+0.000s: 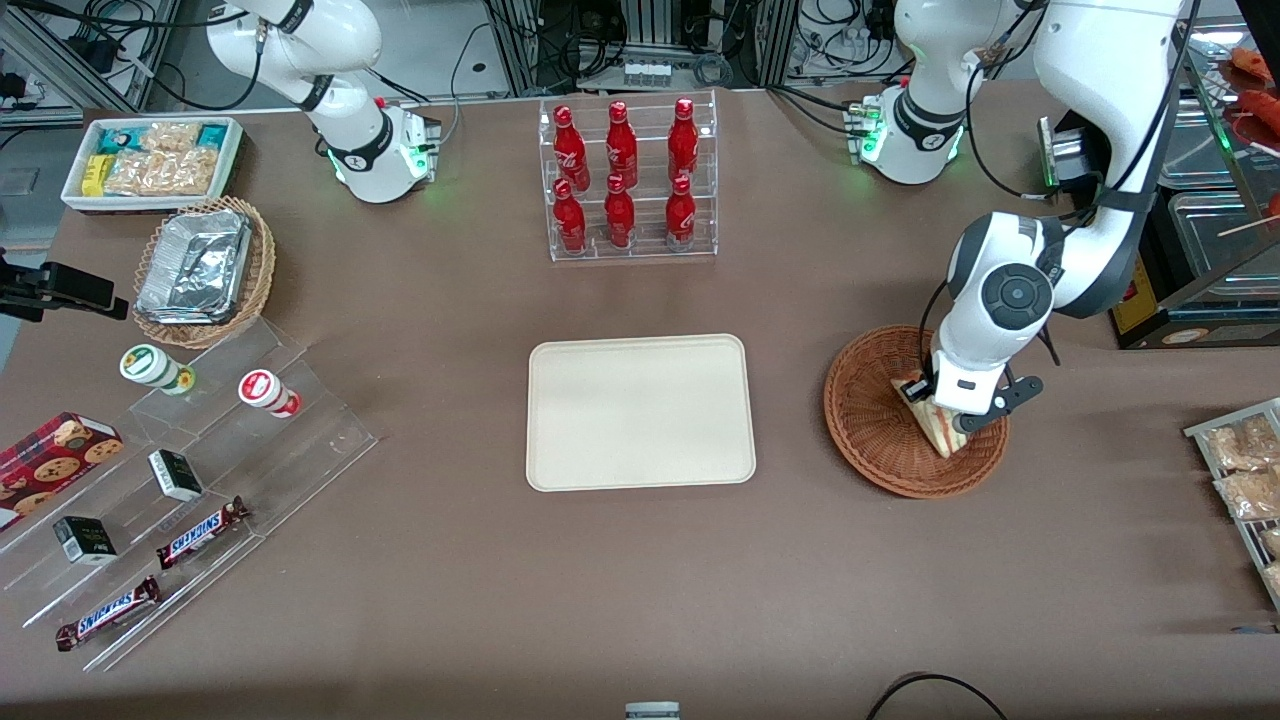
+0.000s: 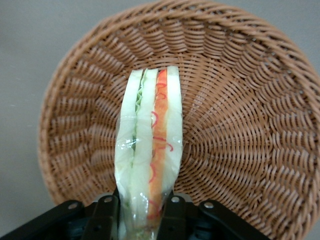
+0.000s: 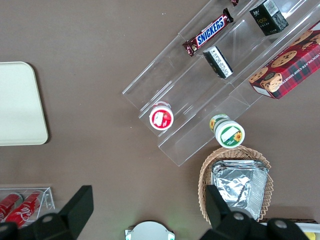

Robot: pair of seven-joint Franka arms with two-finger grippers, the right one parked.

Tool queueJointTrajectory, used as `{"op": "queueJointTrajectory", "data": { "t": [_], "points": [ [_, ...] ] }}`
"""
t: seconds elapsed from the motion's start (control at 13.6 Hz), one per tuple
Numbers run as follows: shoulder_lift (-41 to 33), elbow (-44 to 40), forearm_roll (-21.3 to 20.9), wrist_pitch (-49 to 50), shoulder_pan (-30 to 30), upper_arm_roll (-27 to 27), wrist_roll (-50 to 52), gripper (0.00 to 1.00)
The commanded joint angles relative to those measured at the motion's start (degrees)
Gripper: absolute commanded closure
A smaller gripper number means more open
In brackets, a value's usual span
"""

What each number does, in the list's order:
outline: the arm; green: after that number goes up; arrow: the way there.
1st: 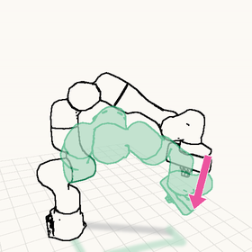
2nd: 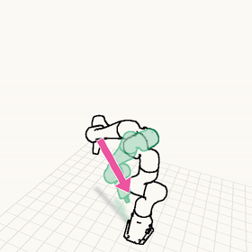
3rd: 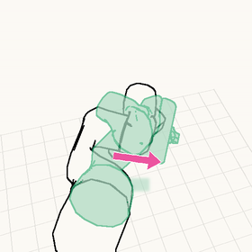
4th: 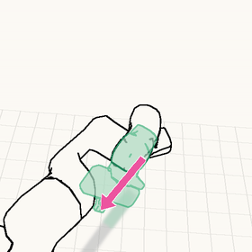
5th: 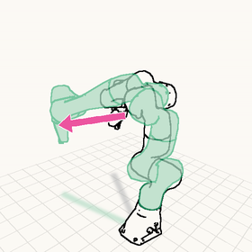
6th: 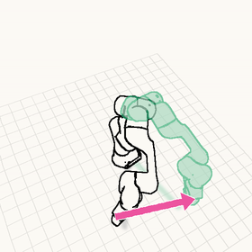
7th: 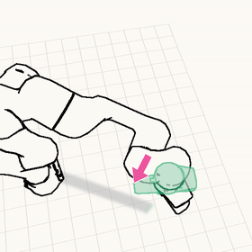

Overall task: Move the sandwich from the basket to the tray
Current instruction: 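Carry the sandwich with the left gripper over the cream tray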

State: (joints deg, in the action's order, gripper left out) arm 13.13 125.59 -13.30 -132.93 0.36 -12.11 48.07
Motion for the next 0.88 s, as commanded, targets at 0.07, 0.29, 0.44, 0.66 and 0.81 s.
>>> {"op": "queueJointTrajectory", "data": {
  "t": [0.07,0.29,0.44,0.66,0.81],
  "points": [
    [0.22,-11.56,2.12,13.37,-1.60,-4.74,-0.43,1.00],
    [5.14,-20.81,5.13,18.14,-1.68,-10.63,0.35,1.00],
    [9.00,-24.41,5.13,17.89,-3.25,-13.63,1.49,1.00],
    [16.38,-30.12,4.34,15.96,-11.50,-14.08,5.88,1.00],
    [19.64,-32.59,4.25,14.02,-14.85,-13.99,8.34,1.00]
  ]
}}
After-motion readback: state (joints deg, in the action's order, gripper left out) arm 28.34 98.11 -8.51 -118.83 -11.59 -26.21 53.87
